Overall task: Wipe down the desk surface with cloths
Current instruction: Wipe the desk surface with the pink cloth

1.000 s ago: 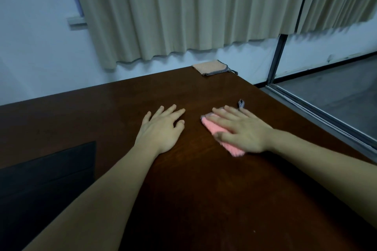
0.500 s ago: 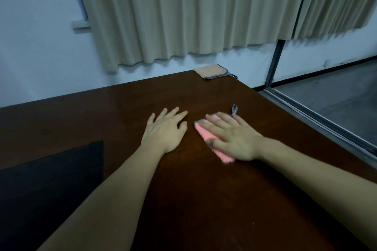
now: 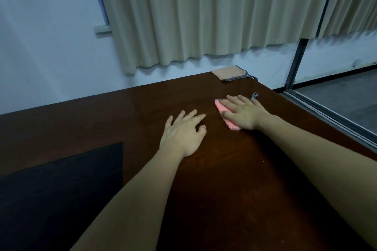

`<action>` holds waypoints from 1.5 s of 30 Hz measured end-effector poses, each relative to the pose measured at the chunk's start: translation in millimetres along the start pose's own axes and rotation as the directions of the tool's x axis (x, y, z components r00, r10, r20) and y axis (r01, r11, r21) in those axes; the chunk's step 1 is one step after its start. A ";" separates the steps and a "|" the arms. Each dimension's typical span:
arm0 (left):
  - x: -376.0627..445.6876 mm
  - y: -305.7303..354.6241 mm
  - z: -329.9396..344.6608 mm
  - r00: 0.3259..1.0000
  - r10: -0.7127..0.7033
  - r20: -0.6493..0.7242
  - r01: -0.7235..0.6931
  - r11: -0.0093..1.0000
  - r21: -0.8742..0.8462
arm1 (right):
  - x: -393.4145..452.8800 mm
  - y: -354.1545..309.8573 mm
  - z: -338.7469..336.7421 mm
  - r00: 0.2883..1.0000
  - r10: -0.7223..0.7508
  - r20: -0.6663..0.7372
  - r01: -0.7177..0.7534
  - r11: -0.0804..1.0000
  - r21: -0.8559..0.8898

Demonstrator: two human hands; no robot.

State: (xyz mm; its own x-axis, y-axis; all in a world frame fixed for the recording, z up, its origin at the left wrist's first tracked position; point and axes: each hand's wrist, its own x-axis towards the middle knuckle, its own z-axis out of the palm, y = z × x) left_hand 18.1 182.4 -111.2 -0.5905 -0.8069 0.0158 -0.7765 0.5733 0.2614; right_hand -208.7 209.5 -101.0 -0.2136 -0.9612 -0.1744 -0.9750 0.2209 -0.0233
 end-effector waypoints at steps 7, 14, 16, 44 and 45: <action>-14.2 1.1 -7.8 0.972 0.073 -0.222 -0.096 0.991 -0.093 | -70.3 -33.0 8.6 0.991 -0.132 0.022 0.132 0.991 -0.012; -49.7 -39.2 -29.7 0.999 -0.011 -0.052 0.010 1.000 -0.016 | -134.2 -54.3 19.3 0.958 -0.283 0.051 0.283 0.959 0.002; -59.9 -55.5 -29.3 0.999 -0.035 -0.016 0.036 0.999 0.035 | -120.8 -54.1 17.3 0.966 -0.257 0.039 0.257 0.966 0.006; -68.9 -67.9 -18.8 0.994 -0.104 -0.010 0.105 0.994 0.028 | -67.8 -88.4 10.9 0.975 -0.223 0.007 0.223 0.975 -0.005; -69.6 -67.6 -18.5 0.994 -0.105 -0.013 0.105 0.994 0.023 | -52.1 -89.1 7.8 0.982 -0.189 0.001 0.189 0.982 -0.005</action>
State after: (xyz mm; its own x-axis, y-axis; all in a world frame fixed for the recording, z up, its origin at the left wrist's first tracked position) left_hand 115.7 197.2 -112.1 -0.5028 -0.8644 0.0013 -0.8391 0.4885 0.2394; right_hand -110.2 241.2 -97.6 -0.0254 -0.9855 -0.1680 -0.9981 0.0344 -0.0512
